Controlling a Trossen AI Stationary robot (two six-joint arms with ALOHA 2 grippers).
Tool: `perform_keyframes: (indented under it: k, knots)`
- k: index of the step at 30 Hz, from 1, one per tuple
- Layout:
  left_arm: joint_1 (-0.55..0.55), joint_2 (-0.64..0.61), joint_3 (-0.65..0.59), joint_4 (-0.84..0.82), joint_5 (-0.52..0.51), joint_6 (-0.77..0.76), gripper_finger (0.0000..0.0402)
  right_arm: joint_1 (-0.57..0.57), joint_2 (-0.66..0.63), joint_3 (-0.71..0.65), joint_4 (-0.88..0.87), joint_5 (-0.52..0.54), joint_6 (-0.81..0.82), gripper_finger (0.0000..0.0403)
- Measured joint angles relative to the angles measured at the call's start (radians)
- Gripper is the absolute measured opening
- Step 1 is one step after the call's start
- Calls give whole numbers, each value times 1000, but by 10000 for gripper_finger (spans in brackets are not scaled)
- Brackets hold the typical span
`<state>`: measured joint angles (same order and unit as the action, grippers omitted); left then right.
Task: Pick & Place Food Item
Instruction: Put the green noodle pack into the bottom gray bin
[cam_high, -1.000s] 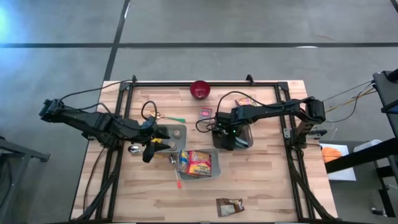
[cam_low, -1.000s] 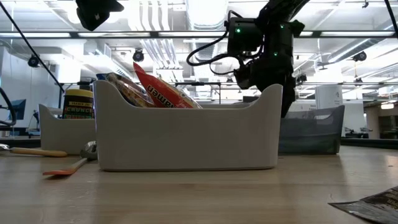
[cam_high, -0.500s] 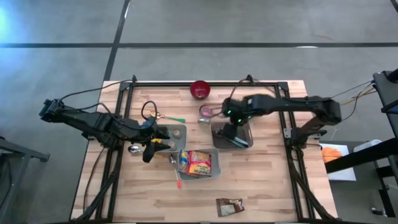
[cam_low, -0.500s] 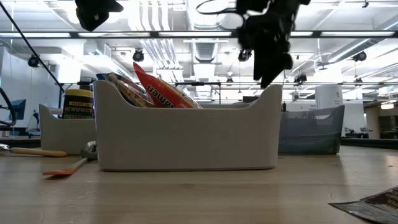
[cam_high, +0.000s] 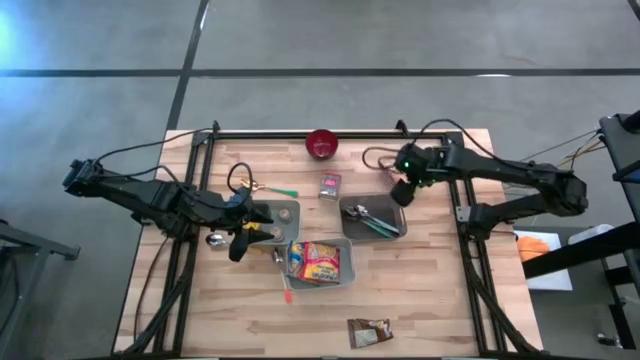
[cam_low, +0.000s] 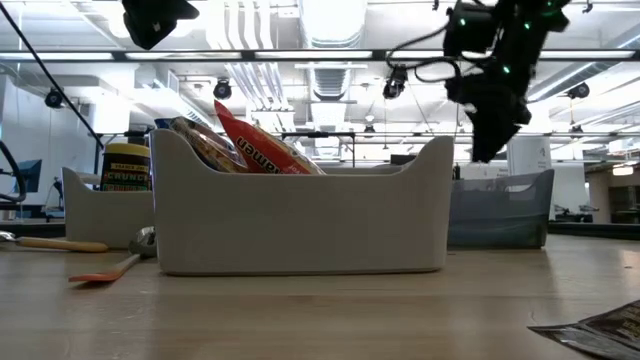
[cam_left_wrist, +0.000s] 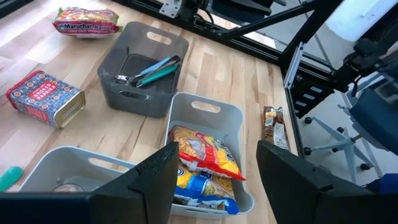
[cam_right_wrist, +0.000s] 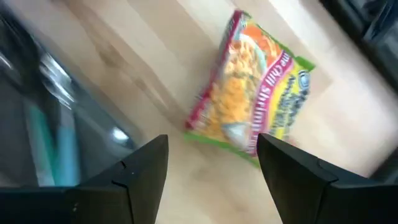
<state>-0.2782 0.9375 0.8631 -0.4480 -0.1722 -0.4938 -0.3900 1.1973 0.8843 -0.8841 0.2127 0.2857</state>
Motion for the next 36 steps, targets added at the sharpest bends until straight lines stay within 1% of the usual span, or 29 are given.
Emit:
perform_keyframes:
  k: [1,4,7,11,17,24,29,32,34,36]
  knots:
    - [0,0,0,0,0,0,218,1,0,-20,7,19,-44,242]
    - [0,0,0,0,0,0,218,0,3,-73,45,31,-139,242]
    - [0,0,0,0,0,-2,218,0,7,-119,106,57,-183,242]
    - [1,0,0,1,0,-23,218,0,9,-149,161,125,-236,242]
    - [1,0,0,2,0,-35,218,1,9,-196,202,122,-367,242]
    - [1,0,0,3,0,-38,218,1,12,-211,255,120,-418,242]
    - [1,0,0,3,-1,-42,218,1,48,-229,271,121,-407,241]
    - [1,0,0,3,-5,-57,218,1,83,-233,274,122,-379,224]
    - [1,0,0,3,-5,-57,218,1,105,-232,277,123,-357,199]
    - [1,0,0,3,-5,-57,218,1,126,-222,277,120,-337,165]
